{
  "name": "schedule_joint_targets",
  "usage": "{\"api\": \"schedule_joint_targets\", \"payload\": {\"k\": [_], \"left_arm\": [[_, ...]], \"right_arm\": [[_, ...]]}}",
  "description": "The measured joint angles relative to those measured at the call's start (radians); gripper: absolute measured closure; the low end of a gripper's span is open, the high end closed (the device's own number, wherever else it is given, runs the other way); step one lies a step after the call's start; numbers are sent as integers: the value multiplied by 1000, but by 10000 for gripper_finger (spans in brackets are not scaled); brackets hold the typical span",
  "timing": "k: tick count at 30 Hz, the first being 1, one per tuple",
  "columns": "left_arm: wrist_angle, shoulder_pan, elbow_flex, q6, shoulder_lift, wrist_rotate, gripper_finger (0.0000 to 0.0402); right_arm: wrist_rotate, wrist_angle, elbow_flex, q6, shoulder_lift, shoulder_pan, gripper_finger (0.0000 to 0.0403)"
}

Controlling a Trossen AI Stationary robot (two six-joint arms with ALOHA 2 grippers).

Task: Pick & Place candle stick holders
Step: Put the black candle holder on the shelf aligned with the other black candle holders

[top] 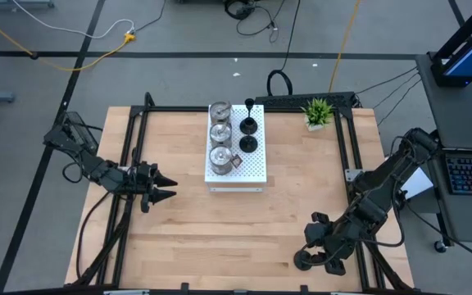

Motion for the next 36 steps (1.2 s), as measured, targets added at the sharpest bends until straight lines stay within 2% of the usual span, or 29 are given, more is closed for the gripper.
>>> {"api": "schedule_joint_targets", "payload": {"k": [10,16,23,27,36], "left_arm": [[0,0,0,0,0,0,188],[0,0,0,0,0,0,188],[0,0,0,0,0,0,188],[0,0,0,0,0,0,188],[0,0,0,0,0,0,188]], "right_arm": [[-4,0,0,0,0,0,200],[-81,-16,0,1,0,0,201],[-71,-43,0,-6,0,-1,202],[-23,-46,0,-27,0,-3,202],[-20,-47,0,-24,0,-7,202]]}}
